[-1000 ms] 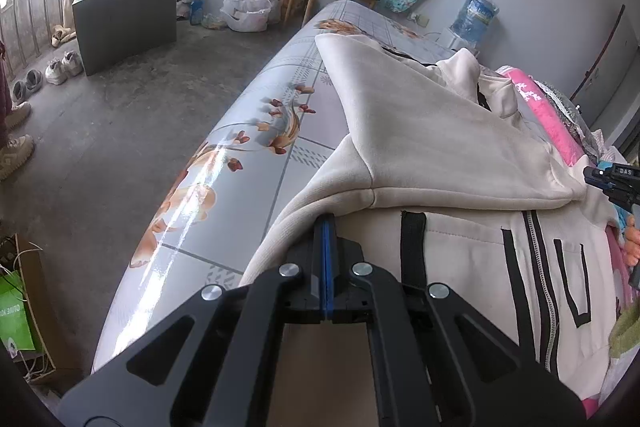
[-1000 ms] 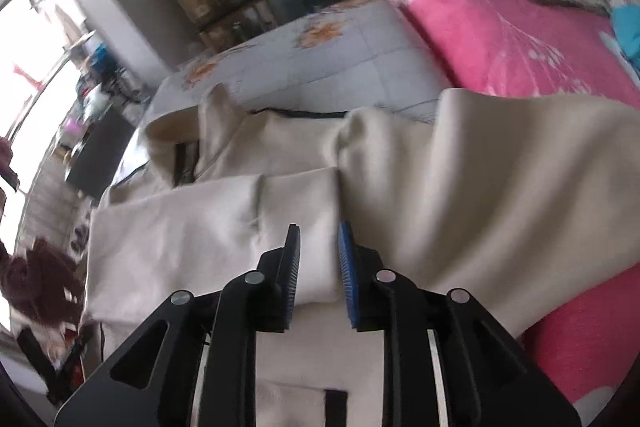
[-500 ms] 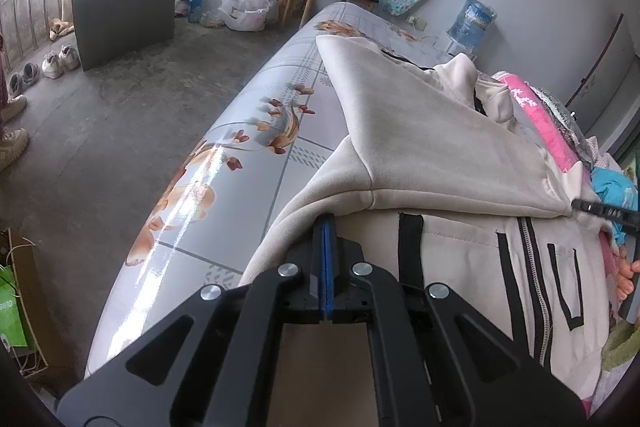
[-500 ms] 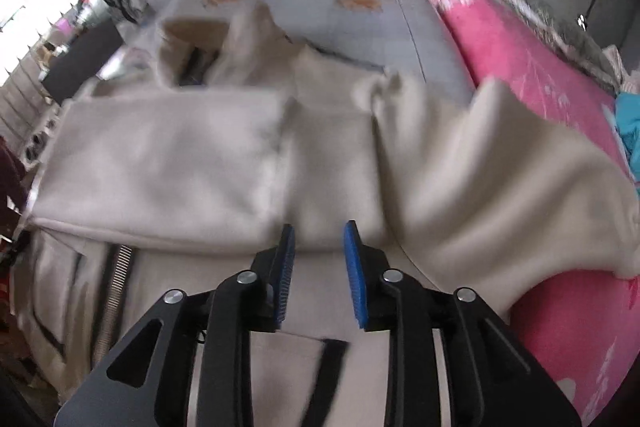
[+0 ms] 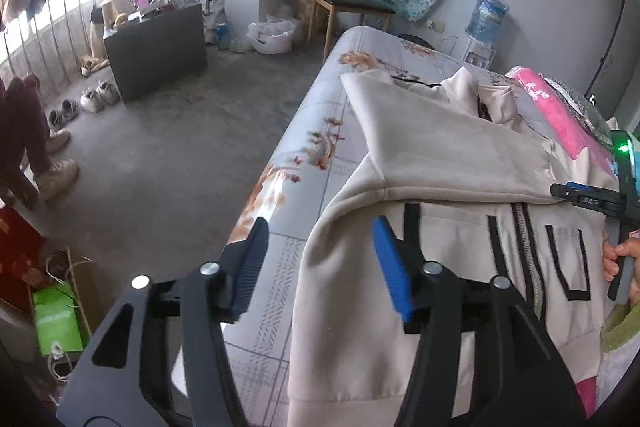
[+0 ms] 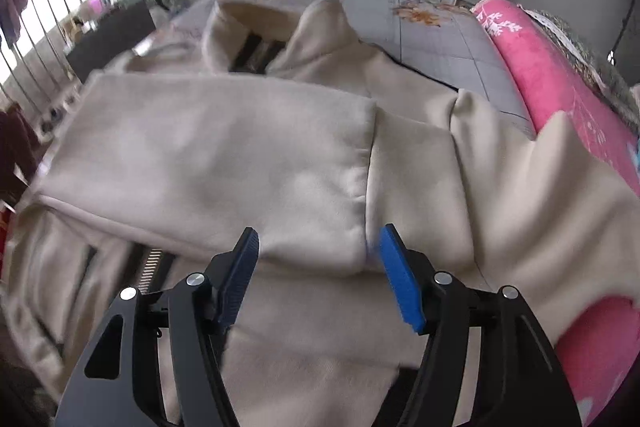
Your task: Fold large clothes
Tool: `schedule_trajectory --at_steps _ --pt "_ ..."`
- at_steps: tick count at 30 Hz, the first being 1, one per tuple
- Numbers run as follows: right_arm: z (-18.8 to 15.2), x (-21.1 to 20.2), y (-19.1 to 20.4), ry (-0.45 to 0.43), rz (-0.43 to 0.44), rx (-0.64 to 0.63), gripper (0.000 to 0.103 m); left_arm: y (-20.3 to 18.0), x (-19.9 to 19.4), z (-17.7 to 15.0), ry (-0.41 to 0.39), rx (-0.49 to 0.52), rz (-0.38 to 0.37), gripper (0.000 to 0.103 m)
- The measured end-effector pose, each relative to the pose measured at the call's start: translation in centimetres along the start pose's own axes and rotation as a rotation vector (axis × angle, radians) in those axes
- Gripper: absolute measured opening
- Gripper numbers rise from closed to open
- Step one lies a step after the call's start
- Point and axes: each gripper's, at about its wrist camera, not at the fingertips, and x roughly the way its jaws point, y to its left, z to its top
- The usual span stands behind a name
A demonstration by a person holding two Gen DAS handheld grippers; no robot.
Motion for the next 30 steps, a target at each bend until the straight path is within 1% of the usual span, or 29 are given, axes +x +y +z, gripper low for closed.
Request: schedule_trajectory --at_steps 1,3,4,6,9,12,16,19,20,22,23,24,25,27,28,30 --pt "-0.2 -0.6 -0.1 -0.008 0.019 0.008 0.062 -0.7 -0.3 0.7 -0.001 0.015 -0.006 0.058" --pt "-0.5 -2.0 -0.4 -0.033 0.027 0.021 0.068 -2.4 -0.3 1.8 -0.010 0.049 -0.010 0.067" --pt "-0.8 -2.7 -0.5 -0.045 0.022 0.021 0.068 -4.0 0.0 2.6 -0.014 0.078 -0.013 0.069" --pt "-1.3 -3.6 -0.8 -0.055 0.013 0.017 0.074 -7.2 1.4 3.7 -0.002 0.135 -0.038 0.078" --pt "-2.6 -3.9 -0.7 -0.041 -0.015 -0.013 0.081 -11.5 4.5 4.8 0.029 0.189 -0.057 0.078" --pt "-4.0 -3.6 -0.7 -0.018 -0.007 -0.022 0.089 -14.6 7.4 5.3 0.063 0.225 -0.062 0.080" --pt "-5.2 -2.5 -1.1 0.010 -0.029 -0.036 0.091 -18.4 12.3 5.6 0.129 0.257 -0.054 0.081" --pt "-5.8 -1.1 -1.5 0.043 -0.051 -0.030 0.091 -19.8 14.6 5.5 0.154 0.283 -0.045 0.081" --pt "-6.0 -0.8 -1.6 0.050 -0.052 -0.027 0.091 -20.1 15.1 5.4 0.157 0.298 -0.036 0.083" --pt "-6.2 -0.1 -1.6 0.060 -0.052 -0.026 0.096 -20.7 16.2 4.8 0.168 0.342 -0.011 0.084" --pt "-6.3 -0.1 -1.7 0.050 -0.057 -0.024 0.097 -21.0 16.7 4.5 0.176 0.363 -0.004 0.085" --pt "-6.3 -0.1 -1.6 0.047 -0.056 -0.027 0.097 -21.0 16.7 4.2 0.152 0.369 0.004 0.089" --pt "-6.3 -0.1 -1.6 0.045 -0.056 -0.028 0.097 -20.9 16.6 4.0 0.139 0.376 0.013 0.091" --pt "-6.4 -0.1 -1.7 0.049 -0.046 -0.020 0.097 -20.7 16.6 3.7 0.121 0.377 0.014 0.095" --pt "-6.4 0.0 -1.9 0.057 -0.037 -0.009 0.097 -20.5 16.6 3.7 0.119 0.369 0.010 0.095" --pt "-6.3 0.1 -2.2 0.069 -0.022 0.008 0.097 -19.9 16.8 3.7 0.126 0.332 -0.020 0.095"
